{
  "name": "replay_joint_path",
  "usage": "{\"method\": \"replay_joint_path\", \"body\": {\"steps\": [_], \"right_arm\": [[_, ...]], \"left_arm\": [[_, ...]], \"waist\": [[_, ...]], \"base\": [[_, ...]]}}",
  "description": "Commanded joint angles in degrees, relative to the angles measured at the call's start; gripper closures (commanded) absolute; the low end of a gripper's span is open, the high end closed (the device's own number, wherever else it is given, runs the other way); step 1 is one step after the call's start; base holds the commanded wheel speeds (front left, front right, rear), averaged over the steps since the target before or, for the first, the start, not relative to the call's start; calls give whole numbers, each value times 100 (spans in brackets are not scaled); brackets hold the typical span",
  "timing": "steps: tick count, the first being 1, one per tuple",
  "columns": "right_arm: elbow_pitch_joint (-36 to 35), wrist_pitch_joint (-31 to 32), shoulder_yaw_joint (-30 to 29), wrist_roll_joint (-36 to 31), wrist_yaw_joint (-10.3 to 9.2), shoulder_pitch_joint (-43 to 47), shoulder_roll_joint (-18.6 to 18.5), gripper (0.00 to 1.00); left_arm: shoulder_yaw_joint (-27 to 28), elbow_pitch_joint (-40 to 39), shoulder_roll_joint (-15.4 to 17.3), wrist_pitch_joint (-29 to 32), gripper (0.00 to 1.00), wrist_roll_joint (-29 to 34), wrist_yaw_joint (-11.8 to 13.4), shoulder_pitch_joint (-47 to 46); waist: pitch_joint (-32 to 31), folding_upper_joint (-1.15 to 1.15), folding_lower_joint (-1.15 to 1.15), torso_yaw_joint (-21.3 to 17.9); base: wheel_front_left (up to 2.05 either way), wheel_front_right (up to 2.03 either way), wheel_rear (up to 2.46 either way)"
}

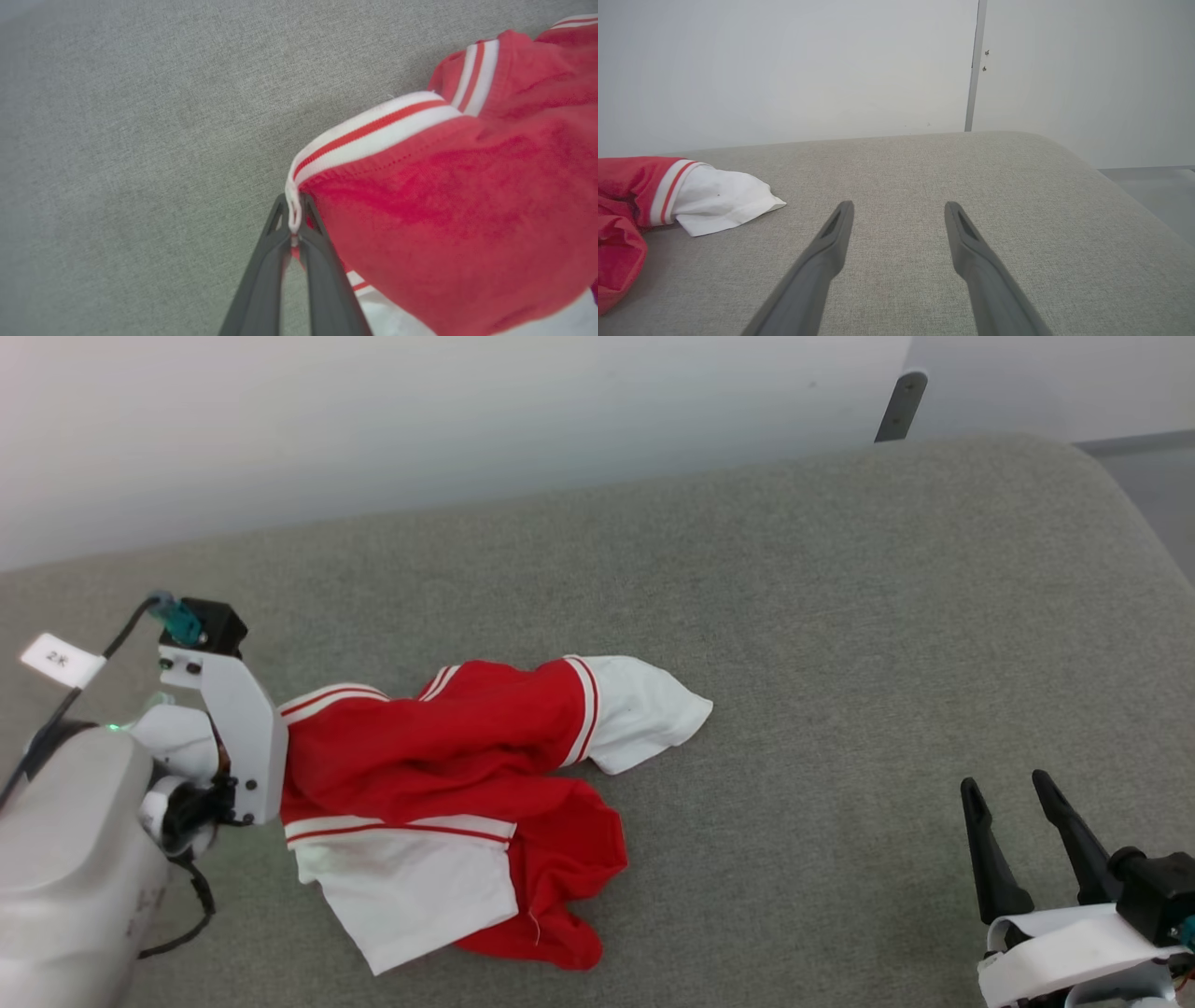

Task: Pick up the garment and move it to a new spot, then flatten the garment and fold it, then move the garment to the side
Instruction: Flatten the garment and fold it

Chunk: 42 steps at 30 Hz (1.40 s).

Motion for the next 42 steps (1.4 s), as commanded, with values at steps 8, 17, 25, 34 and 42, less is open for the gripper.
{"method": "replay_joint_path", "body": {"steps": [8, 17, 25, 34, 42], "right_arm": [[7, -31, -37, -40, 3, -157, -42, 0], [-3, -31, -35, -45, 3, -185, -66, 0], [7, -31, -53, -41, 3, -209, -11, 0], [-35, -31, -65, -14, 3, -240, 19, 0], [-51, -31, -84, 9, 3, -200, 12, 0]], "left_arm": [[38, 366, -257, -146, 0, -145, -14, -272], [21, 66, -346, -52, 0, -204, 82, -328], [50, -567, -391, 622, 0, -538, 580, 161], [4, -1245, -176, 1408, 0, -689, 1297, 762], [61, -1639, -22, 1789, 0, -865, 1781, 1220]], "waist": [[78, 0, 0, 145], [-32, 0, 0, 352], [-105, 0, 0, 453], [-104, 0, 0, 398], [-88, 0, 0, 271]], "base": [[0, 0, 0], [0, 0, 0], [0, 0, 0], [0, 0, 0], [0, 0, 0]]}}
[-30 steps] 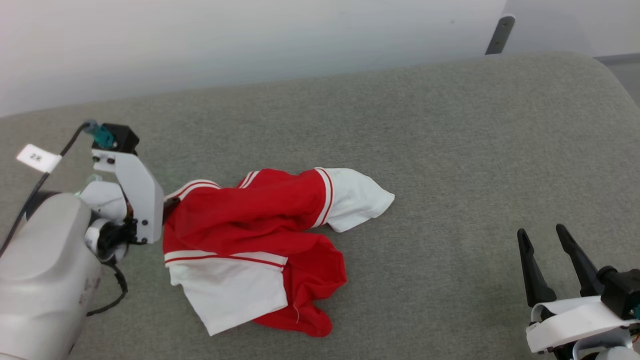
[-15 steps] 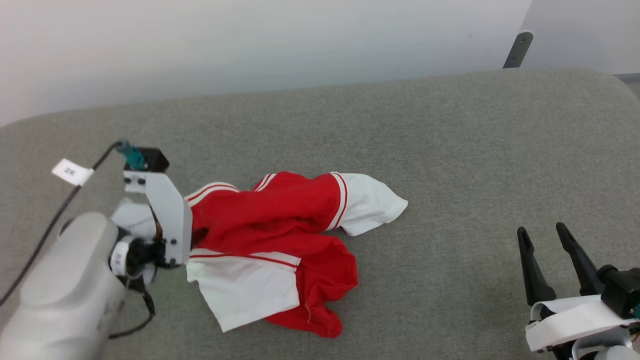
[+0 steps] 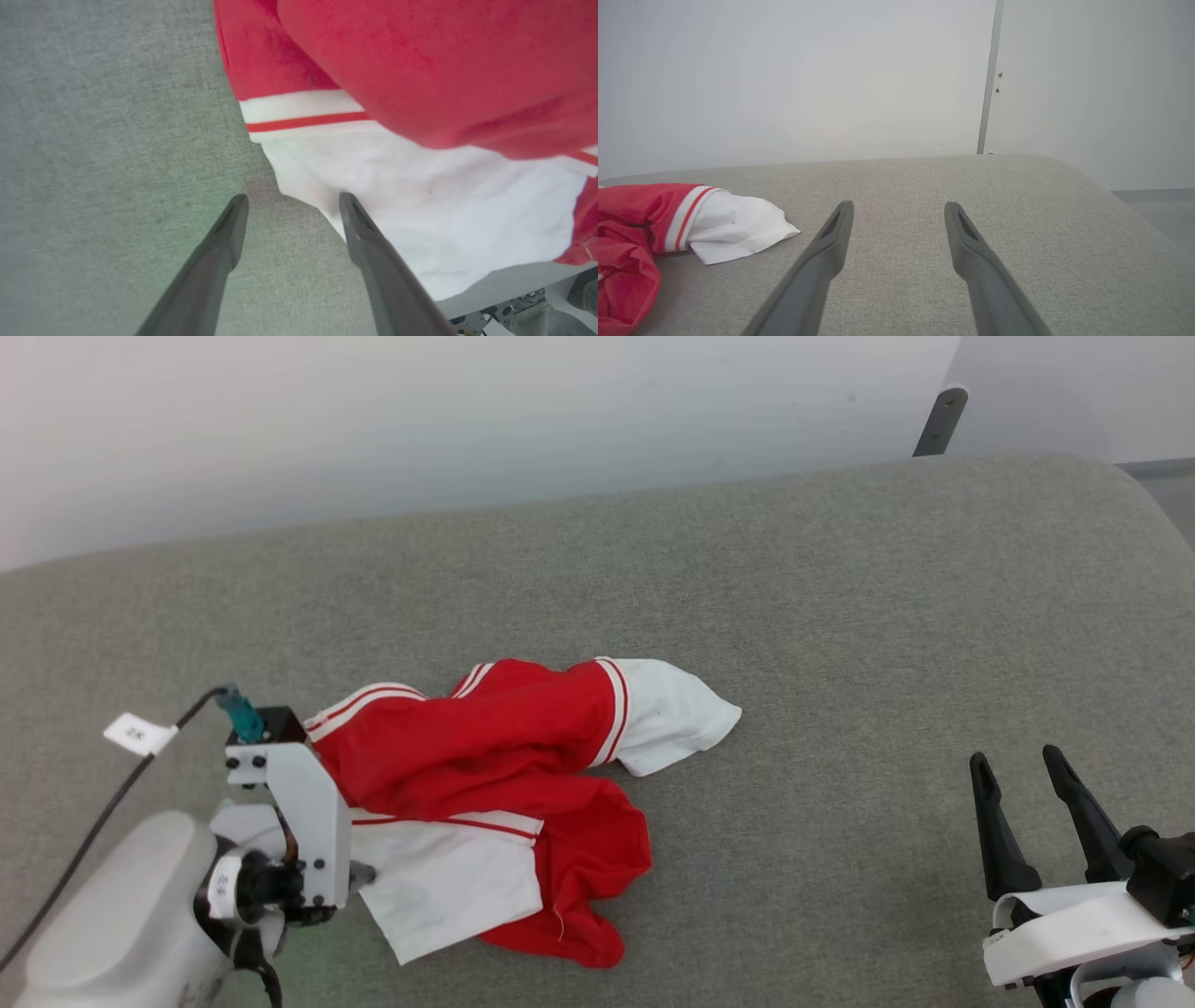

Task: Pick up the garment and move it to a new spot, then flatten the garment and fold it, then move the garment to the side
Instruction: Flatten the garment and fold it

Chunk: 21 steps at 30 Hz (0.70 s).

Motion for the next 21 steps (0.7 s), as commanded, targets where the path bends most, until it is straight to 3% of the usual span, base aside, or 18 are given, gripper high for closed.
{"method": "replay_joint_path", "body": {"steps": [1, 5, 6, 7, 13, 21], "right_arm": [[-10, -31, -12, 9, 3, -9, 0, 0], [-6, -31, 6, 4, 3, -13, 6, 0], [0, -31, 15, 1, 3, -16, 6, 0], [3, -31, 19, -2, 3, -22, 5, 0], [-11, -31, -2, -28, 3, 8, -18, 0], [3, -31, -46, -61, 3, 58, -37, 0]], "left_arm": [[40, -18, -27, -24, 0, -83, 47, 112], [55, 159, -100, -1, 0, -170, 112, 254], [58, 211, -126, -11, 27, -206, 78, 269], [96, 247, -176, -51, 100, -286, 36, 282], [144, 475, -193, -66, 100, -392, -104, 241], [179, 390, 116, -79, 100, -256, -131, 63]], "waist": [[9, 0, 0, -22], [12, 0, 0, -58], [12, 0, 0, -68], [16, 0, 0, -76], [1, 0, 0, -65], [-64, 0, 0, 61]], "base": [[0, 0, 0], [0, 0, 0], [0, 0, 0], [0, 0, 0], [0, 0, 0], [0, 0, 0]]}}
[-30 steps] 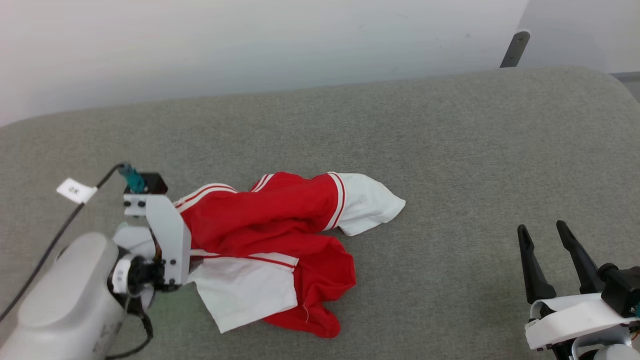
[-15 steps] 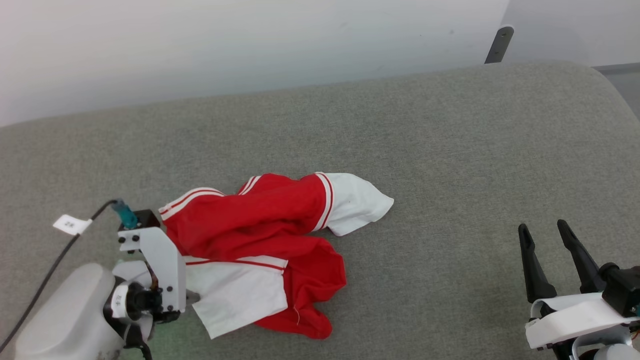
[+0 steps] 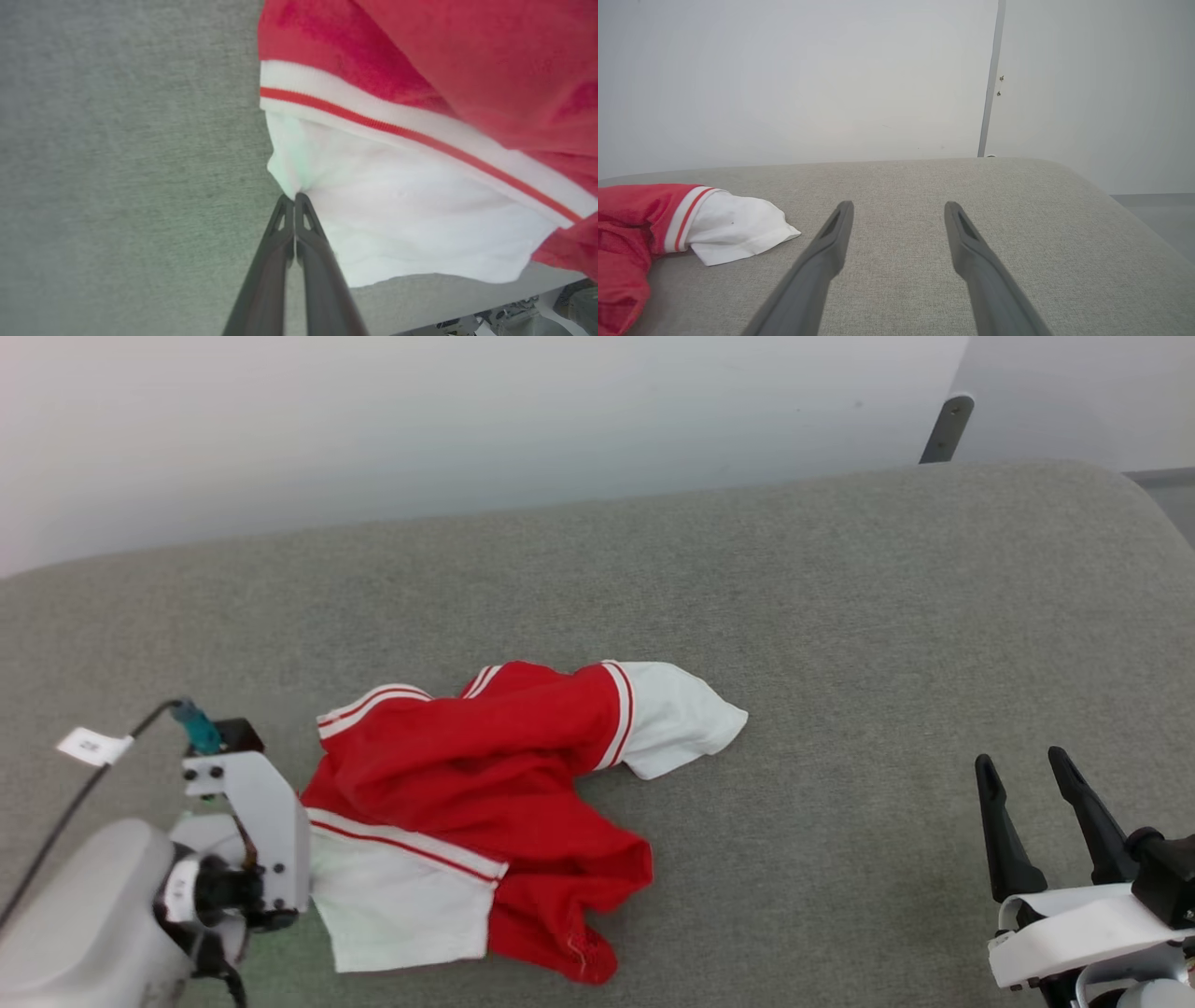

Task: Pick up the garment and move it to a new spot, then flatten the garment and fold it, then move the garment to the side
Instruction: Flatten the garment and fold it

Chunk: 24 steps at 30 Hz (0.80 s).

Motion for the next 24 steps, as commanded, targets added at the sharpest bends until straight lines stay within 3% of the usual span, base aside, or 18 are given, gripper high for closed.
{"method": "replay_joint_path", "body": {"steps": [1, 14, 24], "right_arm": [[0, -31, -22, -41, 3, 48, -14, 0], [-29, -31, -6, -18, 3, 70, -87, 0], [-23, -31, 46, -26, 3, -20, -98, 0]], "left_arm": [[24, -45, 93, 13, 100, 49, -11, -60], [-17, -381, 1105, 160, 100, 505, 90, -112], [5, 92, 1195, -133, 100, 529, 89, 111]], "waist": [[-30, 0, 0, 50], [-35, 0, 0, 135], [99, 0, 0, 42]], "base": [[0, 0, 0], [0, 0, 0], [0, 0, 0]]}}
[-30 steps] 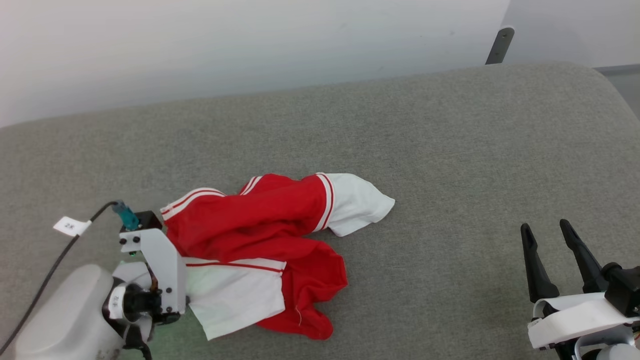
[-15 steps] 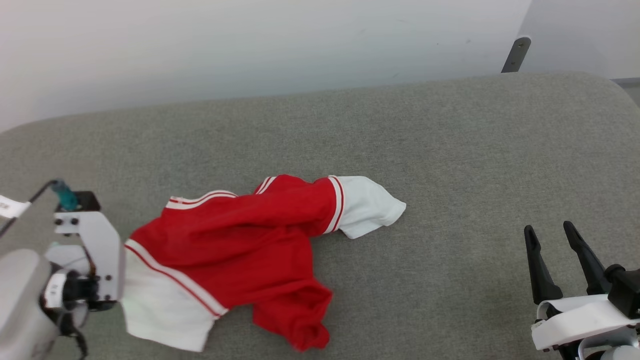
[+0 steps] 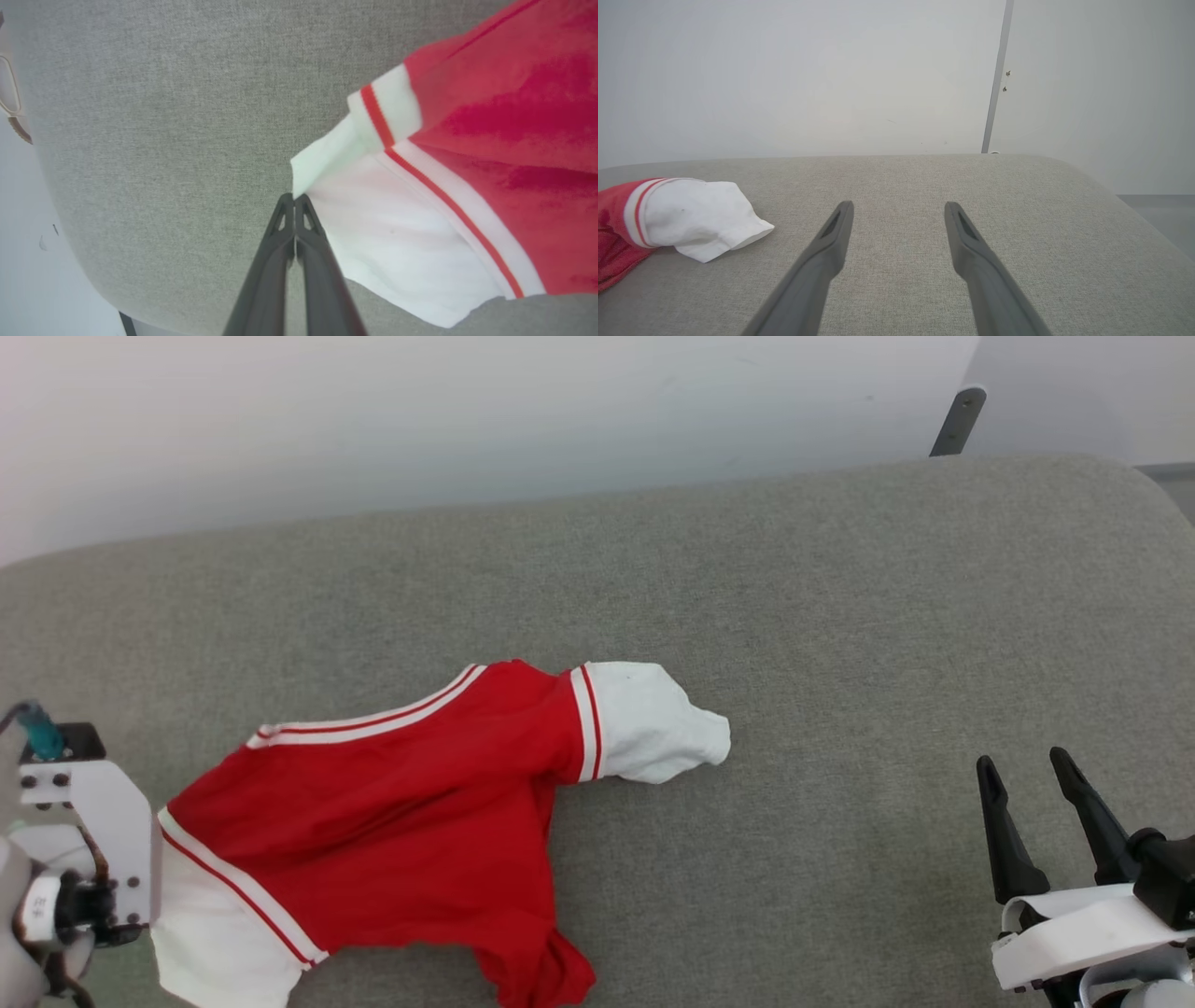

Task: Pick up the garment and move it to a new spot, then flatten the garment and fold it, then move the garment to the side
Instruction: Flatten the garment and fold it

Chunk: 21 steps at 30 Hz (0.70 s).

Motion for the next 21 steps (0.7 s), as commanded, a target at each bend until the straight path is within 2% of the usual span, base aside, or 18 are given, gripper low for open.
{"method": "replay_joint_path", "body": {"steps": [1, 7, 8, 9, 10, 11, 12, 21], "right_arm": [[4, -31, 11, -17, 3, -57, -16, 0], [44, -31, 10, -31, 3, -93, -18, 0], [54, -31, 24, -34, 3, -97, -19, 0], [63, -31, 36, -35, 3, -104, -21, 0], [77, -31, 49, -27, 3, -106, -26, 0], [93, -31, 60, -15, 3, -103, -37, 0], [107, -31, 81, 3, 3, -95, -48, 0], [205, -31, 231, 111, 3, 53, -210, 0]], "left_arm": [[55, 122, -109, -163, 100, -63, -8, 90], [134, 490, -411, -597, 100, -195, -156, 98], [130, 524, -456, -669, 70, -184, -195, 68], [158, 545, -516, -769, 54, -208, -218, 31], [169, 564, -557, -855, 51, -208, -234, 7], [170, 571, -595, -932, 36, -207, -277, -9], [194, 570, -635, -1017, 0, -232, -297, -27], [288, 187, -825, -1714, 0, -232, -443, 82]], "waist": [[52, 0, 0, -34], [97, 0, 0, -3], [91, 0, 0, 18], [80, 0, 0, 44], [62, 0, 0, 71], [34, 0, 0, 102], [0, 0, 0, 137], [-362, 0, 0, 505]], "base": [[0, 0, 0], [0, 0, 0], [0, 0, 0], [0, 0, 0], [0, 0, 0], [0, 0, 0], [0, 0, 0], [0, 0, 0]]}}
